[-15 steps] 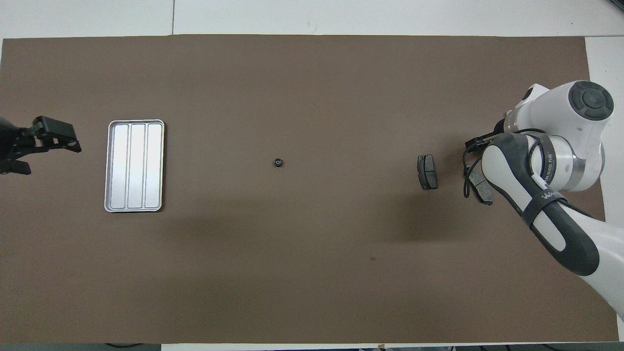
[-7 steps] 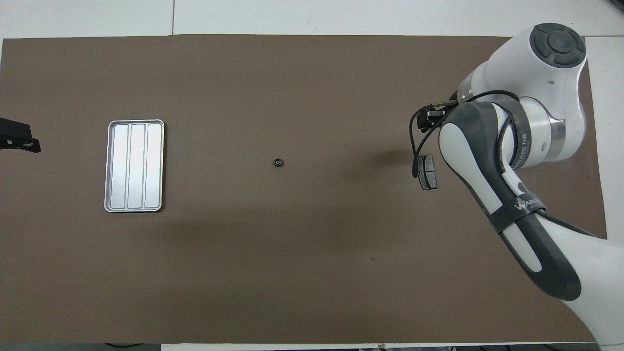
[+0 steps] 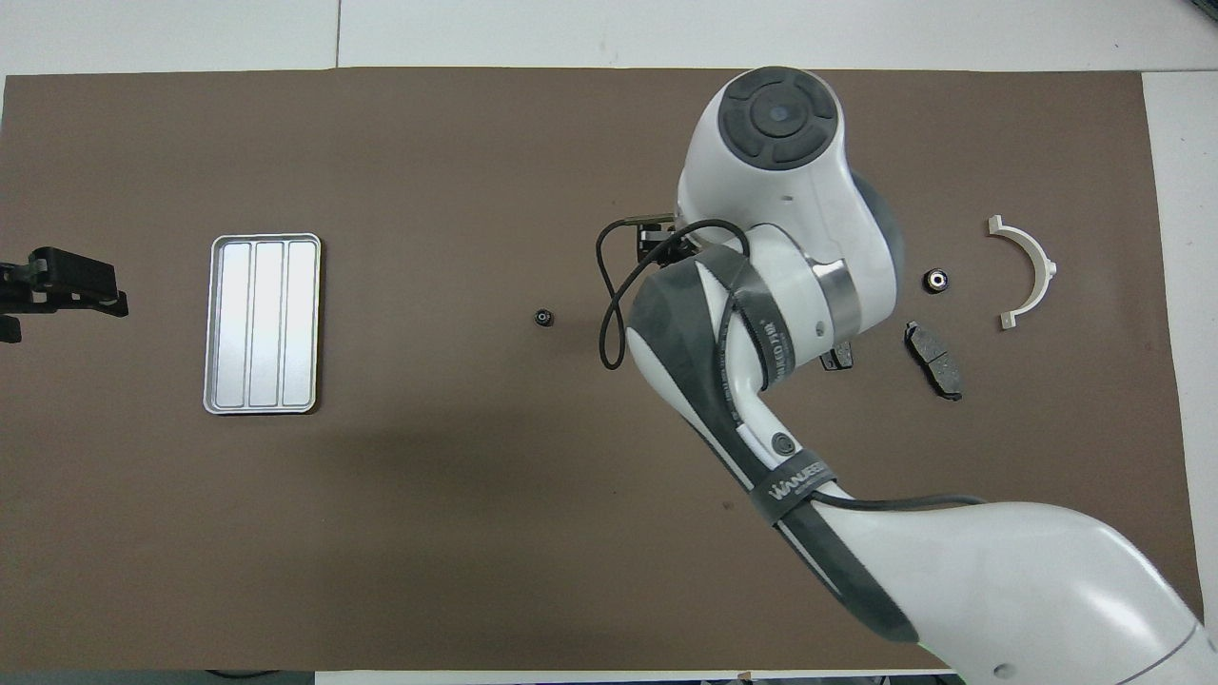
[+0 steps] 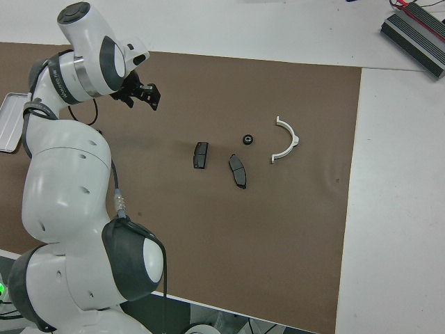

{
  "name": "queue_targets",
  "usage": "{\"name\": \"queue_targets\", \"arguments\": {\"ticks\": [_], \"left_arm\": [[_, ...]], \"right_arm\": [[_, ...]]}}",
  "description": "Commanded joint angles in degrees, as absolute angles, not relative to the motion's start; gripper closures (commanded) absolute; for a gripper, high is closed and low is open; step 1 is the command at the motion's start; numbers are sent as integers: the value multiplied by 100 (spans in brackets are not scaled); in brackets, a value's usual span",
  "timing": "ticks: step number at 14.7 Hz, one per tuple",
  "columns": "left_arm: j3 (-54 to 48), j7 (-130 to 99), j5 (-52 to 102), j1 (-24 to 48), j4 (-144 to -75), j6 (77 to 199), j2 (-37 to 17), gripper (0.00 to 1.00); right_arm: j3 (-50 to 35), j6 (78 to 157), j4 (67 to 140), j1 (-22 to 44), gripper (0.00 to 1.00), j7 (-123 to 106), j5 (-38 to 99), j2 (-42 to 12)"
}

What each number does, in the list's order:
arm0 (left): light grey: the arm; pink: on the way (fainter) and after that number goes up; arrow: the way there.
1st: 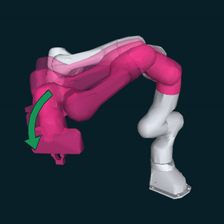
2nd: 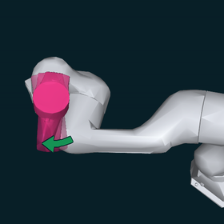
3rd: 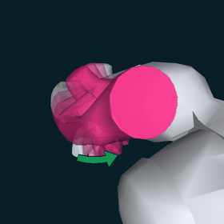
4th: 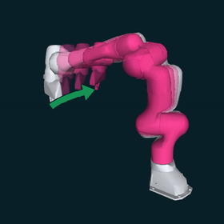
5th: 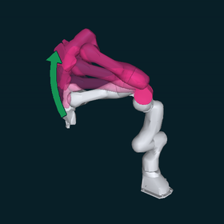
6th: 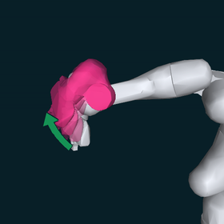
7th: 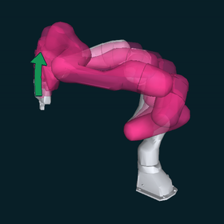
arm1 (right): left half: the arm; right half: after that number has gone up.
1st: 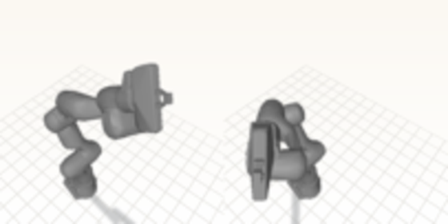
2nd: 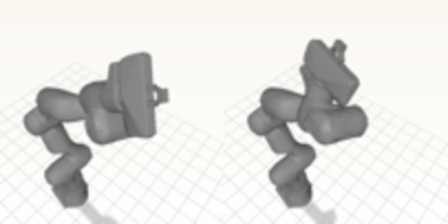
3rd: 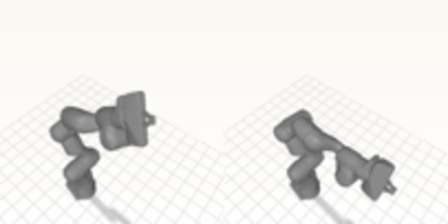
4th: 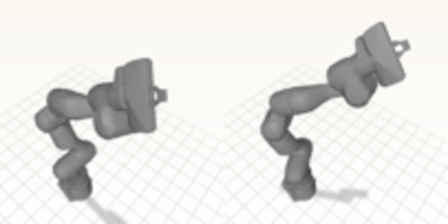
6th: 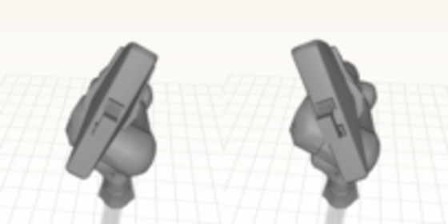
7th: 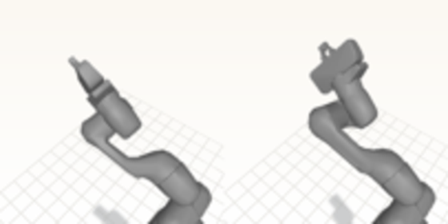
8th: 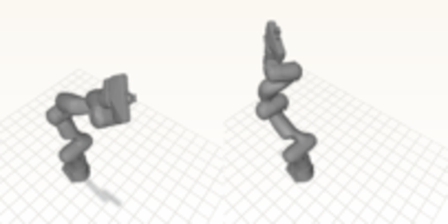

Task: Place bearing gear from tray to pile
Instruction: 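Reach the right gripper to the center gear and grasp it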

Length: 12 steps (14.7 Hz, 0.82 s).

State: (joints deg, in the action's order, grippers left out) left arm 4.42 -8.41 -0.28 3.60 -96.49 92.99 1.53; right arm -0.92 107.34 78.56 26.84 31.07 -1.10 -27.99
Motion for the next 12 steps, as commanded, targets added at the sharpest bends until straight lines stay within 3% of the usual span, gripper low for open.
{"name": "queue_targets", "arguments": {"ticks": [1, 7, 12], "left_arm": [[492, -712, -123, 431, -9949, 9536, 264, 0], [492, -712, -114, 431, -9967, 9369, 290, 0], [483, -686, -114, 431, -9976, 9360, 290, 0]], "right_arm": [[-35, 11055, 7418, 3110, 21, 3847, -193, -3356], [-62, 11653, 7383, 3726, 21, 4771, -387, -3805], [-70, 11987, 7427, 3771, 21, 4869, -457, -3946]]}}
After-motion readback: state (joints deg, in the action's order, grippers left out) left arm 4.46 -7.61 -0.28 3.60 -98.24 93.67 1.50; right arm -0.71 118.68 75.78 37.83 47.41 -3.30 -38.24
